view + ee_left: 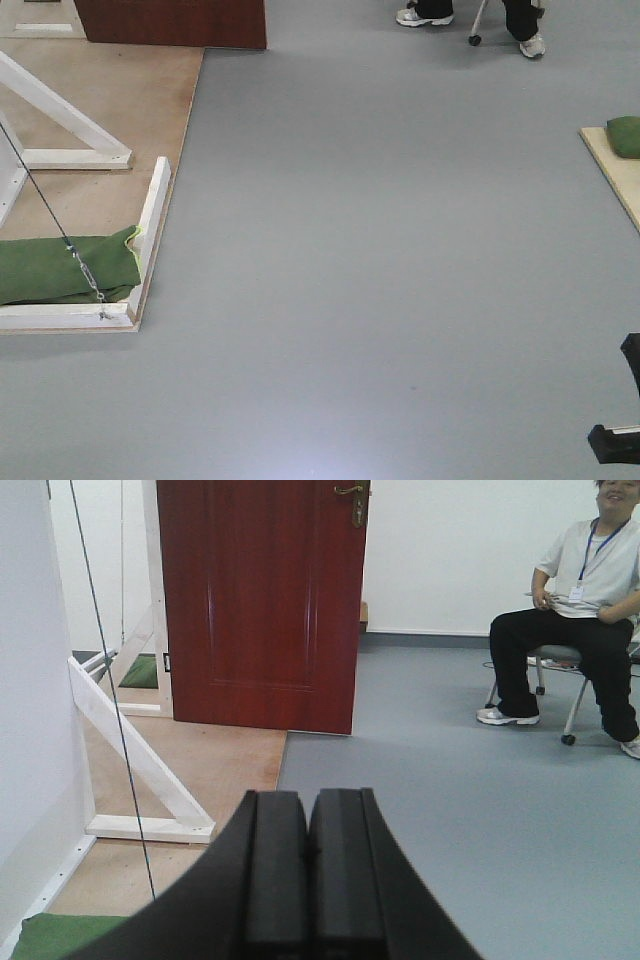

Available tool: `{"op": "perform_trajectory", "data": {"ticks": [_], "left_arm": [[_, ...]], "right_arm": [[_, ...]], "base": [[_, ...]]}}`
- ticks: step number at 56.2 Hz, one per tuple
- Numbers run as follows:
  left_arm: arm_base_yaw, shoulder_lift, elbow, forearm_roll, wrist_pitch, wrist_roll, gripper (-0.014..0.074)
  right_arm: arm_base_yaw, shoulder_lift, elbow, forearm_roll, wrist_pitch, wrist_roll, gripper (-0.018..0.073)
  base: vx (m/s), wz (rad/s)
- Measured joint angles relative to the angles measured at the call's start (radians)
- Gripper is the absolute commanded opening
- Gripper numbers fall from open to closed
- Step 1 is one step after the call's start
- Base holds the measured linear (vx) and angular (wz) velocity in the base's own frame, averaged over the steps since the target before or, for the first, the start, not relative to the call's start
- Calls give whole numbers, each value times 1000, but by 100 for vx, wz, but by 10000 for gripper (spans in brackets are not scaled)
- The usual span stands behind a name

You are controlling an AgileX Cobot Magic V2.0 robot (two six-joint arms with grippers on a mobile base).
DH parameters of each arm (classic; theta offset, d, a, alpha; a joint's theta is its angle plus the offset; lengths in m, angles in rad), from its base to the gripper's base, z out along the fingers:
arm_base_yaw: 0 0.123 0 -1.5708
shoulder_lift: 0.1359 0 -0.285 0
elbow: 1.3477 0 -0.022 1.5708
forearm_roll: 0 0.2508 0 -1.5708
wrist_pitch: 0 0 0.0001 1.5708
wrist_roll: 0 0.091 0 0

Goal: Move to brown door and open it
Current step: 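Drive the base forward alongside the open brown door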

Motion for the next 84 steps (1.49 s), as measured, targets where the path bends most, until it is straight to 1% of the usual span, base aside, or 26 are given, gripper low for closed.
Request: {"op": "perform_trajectory", "data": {"ticks": [55, 84], "left_arm": [[0, 0, 0, 0, 0, 0, -6], [2, 0, 0, 0, 0, 0, -6]], "right_arm": [[0, 0, 0, 0, 1, 0, 0], [0, 0, 0, 0, 3, 0, 0]], "base": [[1, 0], [14, -1]]}}
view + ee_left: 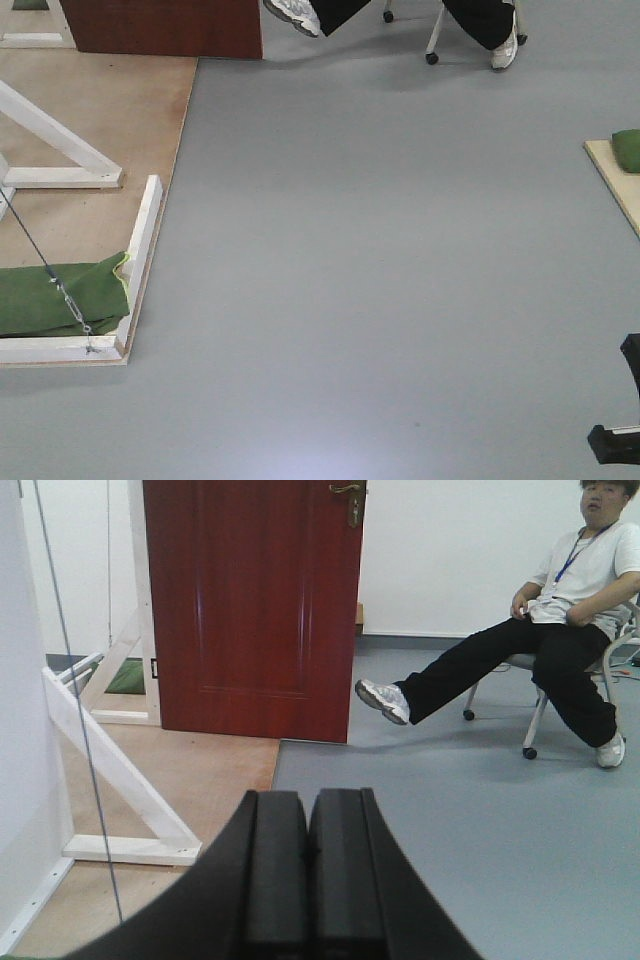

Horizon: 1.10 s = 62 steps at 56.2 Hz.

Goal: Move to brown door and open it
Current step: 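Drive the base forward alongside the open brown door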

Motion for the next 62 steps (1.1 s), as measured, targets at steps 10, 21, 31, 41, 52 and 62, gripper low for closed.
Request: {"op": "perform_trajectory", "data": {"ticks": [10, 21, 31, 41, 52, 62], "left_arm": [[48, 0, 0, 0, 0, 0, -6], [67, 0, 0, 0, 0, 0, -6], [67, 0, 0, 0, 0, 0, -6], [57, 0, 0, 0, 0, 0, -6], [8, 0, 0, 0, 0, 0, -6], [3, 0, 0, 0, 0, 0, -6]], "right_arm": [[0, 0, 0, 0, 0, 0, 0], [0, 0, 0, 0, 0, 0, 0], [0, 0, 0, 0, 0, 0, 0], [0, 0, 0, 0, 12, 0, 0], [0, 0, 0, 0, 13, 0, 0], [0, 0, 0, 0, 14, 0, 0]], "base": [[22, -8], [23, 1], [25, 9], [26, 7], [24, 6], [20, 3]]}}
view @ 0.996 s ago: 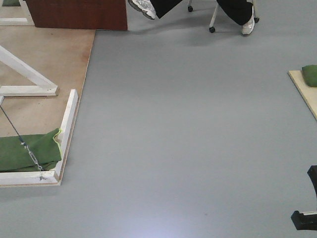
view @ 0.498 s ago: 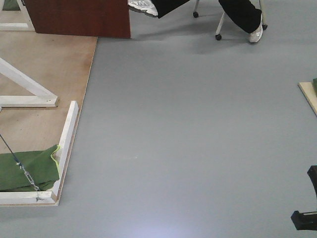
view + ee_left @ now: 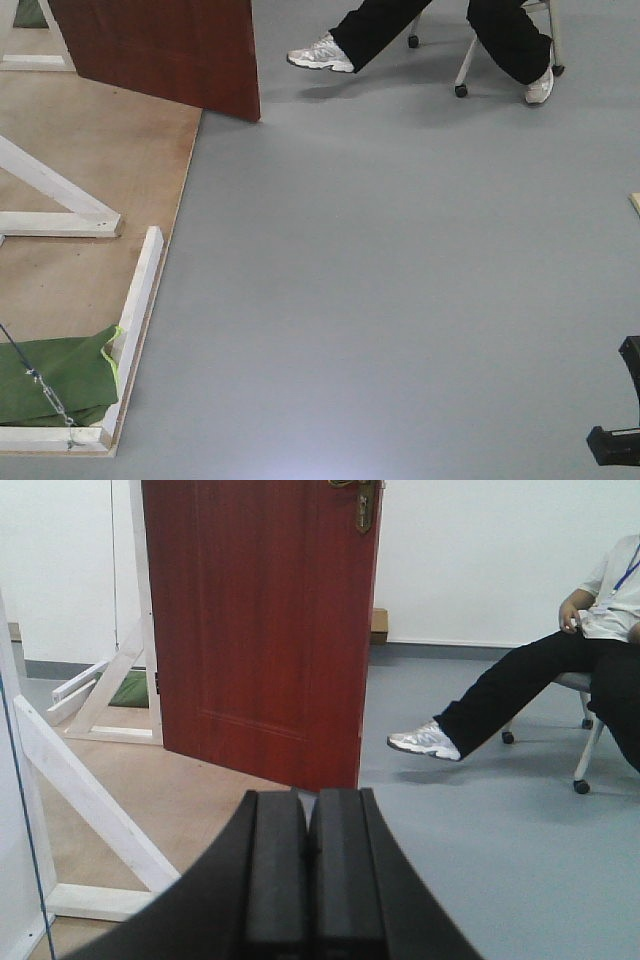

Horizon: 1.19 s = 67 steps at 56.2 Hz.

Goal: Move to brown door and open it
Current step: 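Drive the base forward alongside the open brown door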

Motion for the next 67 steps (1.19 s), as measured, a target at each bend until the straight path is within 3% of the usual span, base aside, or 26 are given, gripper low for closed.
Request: {"op": "perform_trajectory", "data": {"ticks": [67], "left_arm": [[0, 0, 0, 0, 2, 0, -6]], "right_arm": [[0, 0, 0, 0, 5, 0, 0]], "base": [[5, 0]]}}
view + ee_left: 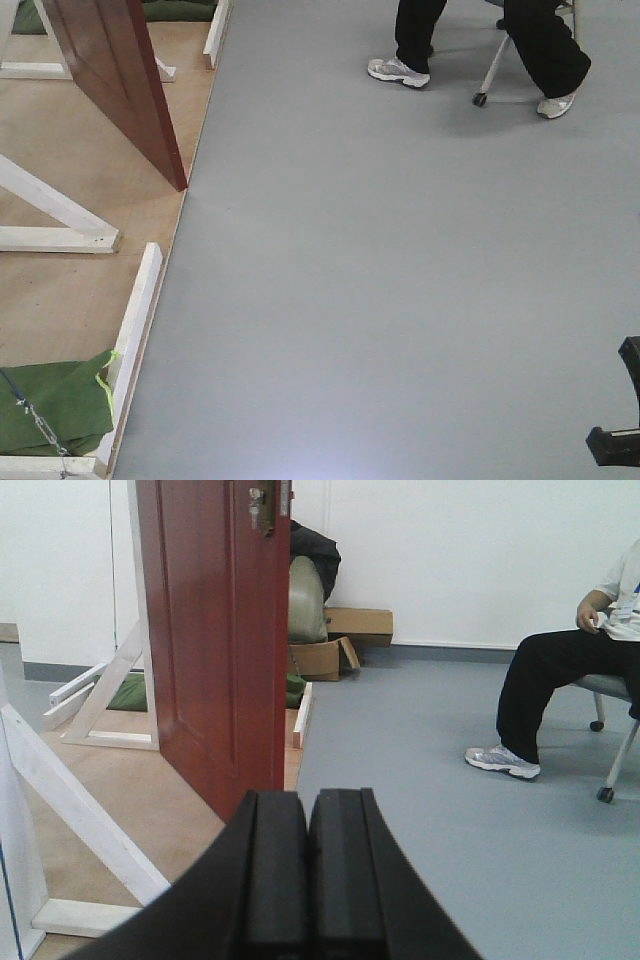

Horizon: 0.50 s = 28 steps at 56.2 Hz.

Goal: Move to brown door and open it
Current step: 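Drive the base forward alongside the open brown door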

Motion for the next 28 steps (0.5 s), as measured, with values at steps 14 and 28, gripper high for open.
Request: {"op": "perform_trajectory", "data": {"ticks": [14, 28], "left_arm": [[0, 0, 0, 0, 0, 0, -6], [0, 0, 0, 0, 0, 0, -6]], "right_arm": [[-11, 0, 0, 0, 1, 0, 0], [-31, 0, 0, 0, 1, 0, 0]], "base": [[11, -1], [17, -1]]}}
